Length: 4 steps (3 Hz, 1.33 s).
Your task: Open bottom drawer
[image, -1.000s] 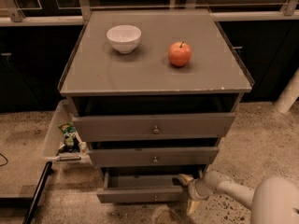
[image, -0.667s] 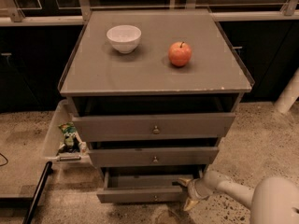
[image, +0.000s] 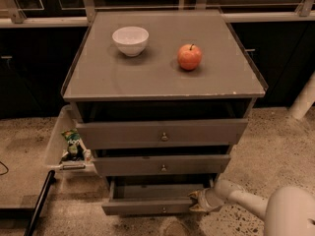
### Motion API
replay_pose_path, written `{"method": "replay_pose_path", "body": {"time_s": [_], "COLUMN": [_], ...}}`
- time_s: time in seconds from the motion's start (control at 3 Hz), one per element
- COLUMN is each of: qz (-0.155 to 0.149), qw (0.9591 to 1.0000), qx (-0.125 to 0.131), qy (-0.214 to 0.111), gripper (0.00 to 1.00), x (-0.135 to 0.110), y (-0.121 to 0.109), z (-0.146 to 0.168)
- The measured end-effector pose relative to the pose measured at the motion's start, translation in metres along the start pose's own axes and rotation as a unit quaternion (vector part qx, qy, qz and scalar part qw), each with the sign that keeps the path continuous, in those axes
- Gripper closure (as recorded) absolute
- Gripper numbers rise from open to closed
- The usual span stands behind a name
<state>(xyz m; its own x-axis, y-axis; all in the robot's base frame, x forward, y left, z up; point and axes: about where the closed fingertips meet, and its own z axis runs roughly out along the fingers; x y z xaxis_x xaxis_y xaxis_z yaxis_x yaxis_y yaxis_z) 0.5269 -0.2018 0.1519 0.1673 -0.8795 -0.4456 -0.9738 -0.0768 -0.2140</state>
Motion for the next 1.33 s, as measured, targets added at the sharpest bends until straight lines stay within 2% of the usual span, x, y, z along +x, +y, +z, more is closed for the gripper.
{"method": "replay_pose_path", "body": {"time_s": [0.33, 0.67, 1.0, 1.33], "qz": [-0.001, 0.003, 0.003, 0.003], "qw": [0.9999, 0.9999, 0.9999, 0.9999], "qx": [-0.008, -0.008, -0.008, -0.008], "qy": [-0.008, -0.01, -0.01, -0.01], "gripper": [0.89, 1.0, 0.81, 0.58], "x": [-0.002, -0.001, -0.002, -0.002], "y": [0.018, 0.033, 0.034, 0.034], "z": [-0.006, -0.01, -0.011, -0.01]}}
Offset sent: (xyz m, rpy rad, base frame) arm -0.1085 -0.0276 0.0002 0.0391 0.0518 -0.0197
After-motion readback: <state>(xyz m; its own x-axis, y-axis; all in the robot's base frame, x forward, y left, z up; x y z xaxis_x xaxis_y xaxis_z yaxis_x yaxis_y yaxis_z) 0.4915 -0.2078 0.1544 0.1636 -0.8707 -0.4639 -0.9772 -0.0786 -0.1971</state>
